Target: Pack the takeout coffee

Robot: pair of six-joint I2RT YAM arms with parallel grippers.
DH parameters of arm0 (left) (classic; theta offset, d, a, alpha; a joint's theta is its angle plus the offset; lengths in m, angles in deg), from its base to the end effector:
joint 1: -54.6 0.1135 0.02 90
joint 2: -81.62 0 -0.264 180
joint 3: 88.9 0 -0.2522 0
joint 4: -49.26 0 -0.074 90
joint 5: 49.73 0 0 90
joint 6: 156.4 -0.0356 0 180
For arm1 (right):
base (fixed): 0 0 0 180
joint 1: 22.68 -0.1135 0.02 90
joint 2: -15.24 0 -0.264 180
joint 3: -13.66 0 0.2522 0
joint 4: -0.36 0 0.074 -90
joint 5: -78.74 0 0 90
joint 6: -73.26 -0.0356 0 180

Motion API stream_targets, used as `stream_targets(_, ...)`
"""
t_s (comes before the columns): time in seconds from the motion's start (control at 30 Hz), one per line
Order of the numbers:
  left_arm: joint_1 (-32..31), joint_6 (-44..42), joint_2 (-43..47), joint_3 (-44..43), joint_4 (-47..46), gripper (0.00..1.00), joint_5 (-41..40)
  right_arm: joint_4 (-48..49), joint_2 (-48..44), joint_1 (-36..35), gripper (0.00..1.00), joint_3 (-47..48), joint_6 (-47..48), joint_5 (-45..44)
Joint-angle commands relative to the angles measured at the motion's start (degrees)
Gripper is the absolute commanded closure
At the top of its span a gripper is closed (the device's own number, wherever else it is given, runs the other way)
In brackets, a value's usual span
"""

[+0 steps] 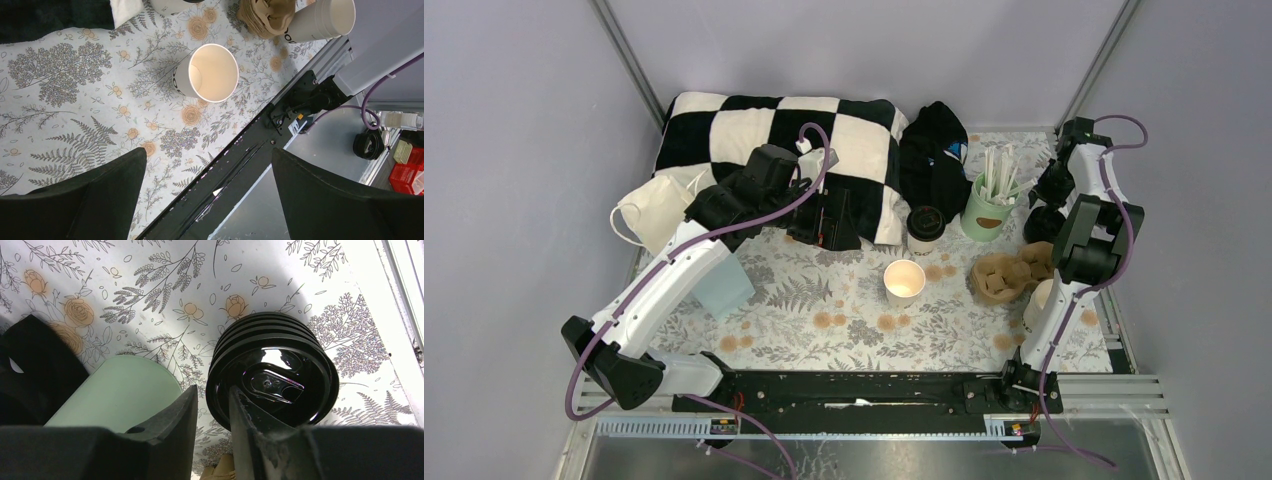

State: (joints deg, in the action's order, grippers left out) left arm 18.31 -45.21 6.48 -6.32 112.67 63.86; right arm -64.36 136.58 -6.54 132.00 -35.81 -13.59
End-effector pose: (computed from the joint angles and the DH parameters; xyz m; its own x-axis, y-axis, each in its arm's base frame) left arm 0.2060 -0.1689 0.3942 -0.7782 0.1605 -0.6071 0.5406 0.6631 -0.5177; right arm 0.4325 -0.1267 0.2244 -0.7445 0.5553 -0.3706 0.5669 0.8190 0.0883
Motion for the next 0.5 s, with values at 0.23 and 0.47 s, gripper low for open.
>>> stream_targets(0.23, 0.0, -0.7, 0.9, -1.6, -1.9, 0.01, 1.0, 0.3, 0.0, 0.1, 0.63, 0.3, 0.2, 0.8)
stream_targets(0.47, 0.0, -0.5, 0.5, -1.9, -2.1, 0.01, 1.2, 0.1, 0.7, 0.1, 0.72, 1.3, -0.2, 1.1)
